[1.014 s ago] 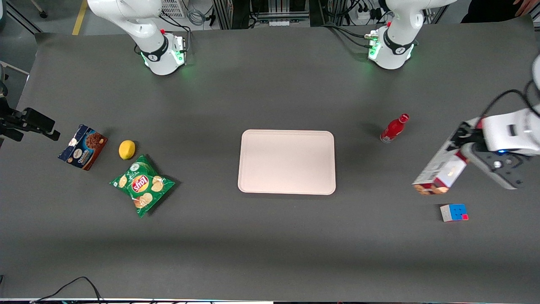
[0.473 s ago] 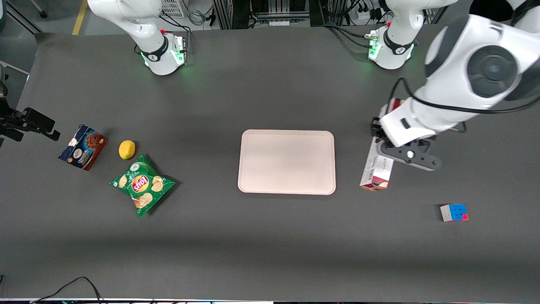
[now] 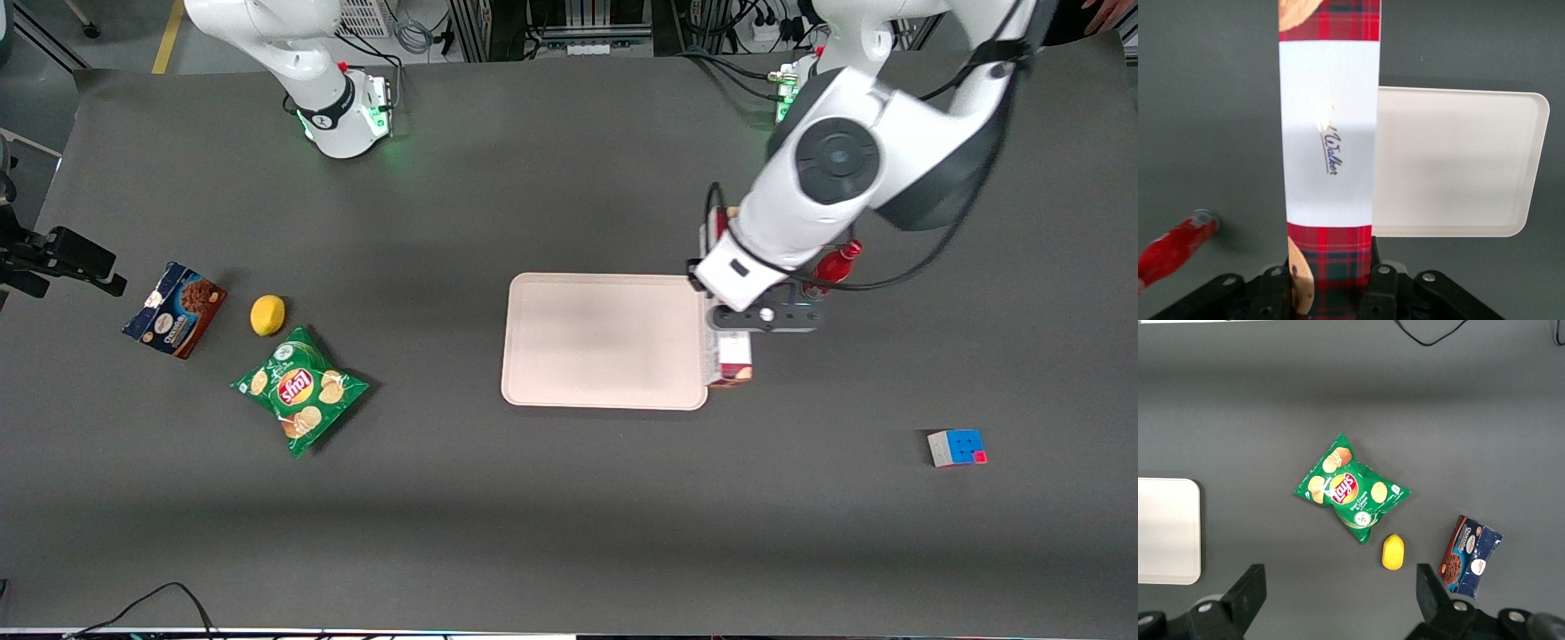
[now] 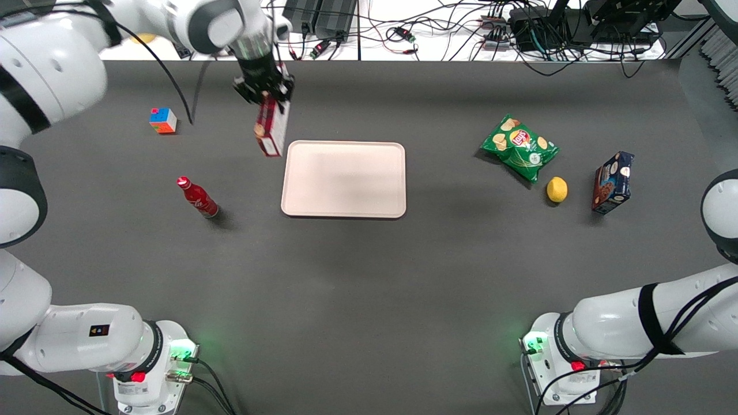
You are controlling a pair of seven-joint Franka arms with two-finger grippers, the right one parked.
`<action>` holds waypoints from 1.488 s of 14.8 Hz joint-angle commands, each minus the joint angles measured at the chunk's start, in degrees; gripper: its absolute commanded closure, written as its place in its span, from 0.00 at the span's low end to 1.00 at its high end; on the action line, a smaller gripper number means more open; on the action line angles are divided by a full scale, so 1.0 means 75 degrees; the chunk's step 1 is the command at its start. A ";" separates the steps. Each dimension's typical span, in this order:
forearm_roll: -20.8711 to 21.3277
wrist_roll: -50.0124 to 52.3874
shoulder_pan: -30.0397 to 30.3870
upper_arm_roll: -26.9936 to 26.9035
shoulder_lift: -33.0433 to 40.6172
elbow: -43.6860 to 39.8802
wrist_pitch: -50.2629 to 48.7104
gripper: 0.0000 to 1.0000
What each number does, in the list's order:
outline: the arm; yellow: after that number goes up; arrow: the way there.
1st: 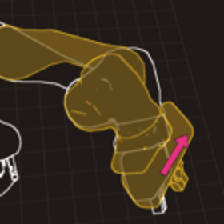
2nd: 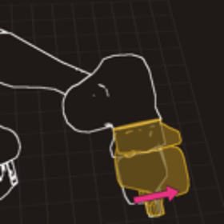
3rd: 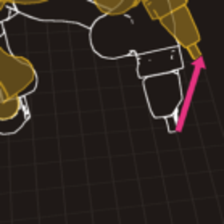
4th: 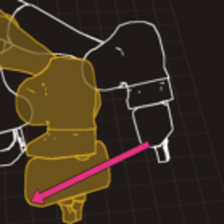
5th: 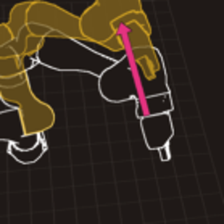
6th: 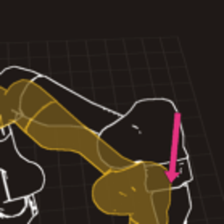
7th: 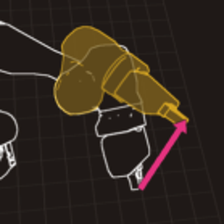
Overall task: Place red cookie box on tray
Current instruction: 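Carry the cookie box toward the white tray and lower it, then set the cookie box on the tray and open the left gripper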
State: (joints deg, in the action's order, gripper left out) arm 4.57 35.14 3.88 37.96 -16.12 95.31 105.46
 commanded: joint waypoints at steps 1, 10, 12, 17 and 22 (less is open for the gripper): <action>0.0503 0.0623 -0.0142 0.0118 0.0076 0.0990 0.1100 0.77; 0.2073 0.1595 -0.0412 0.0130 -0.1364 0.1776 0.2696 0.75; 0.2355 0.1841 -0.0400 0.0119 -0.1646 0.1835 0.2965 0.75; 0.2579 0.2030 -0.0388 0.0060 -0.2209 0.1824 0.3516 0.76; 0.3069 0.2240 -0.0388 0.0025 -0.2385 0.1812 0.3529 0.75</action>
State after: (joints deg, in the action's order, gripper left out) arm 24.31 48.95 1.23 38.18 -33.84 109.02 131.36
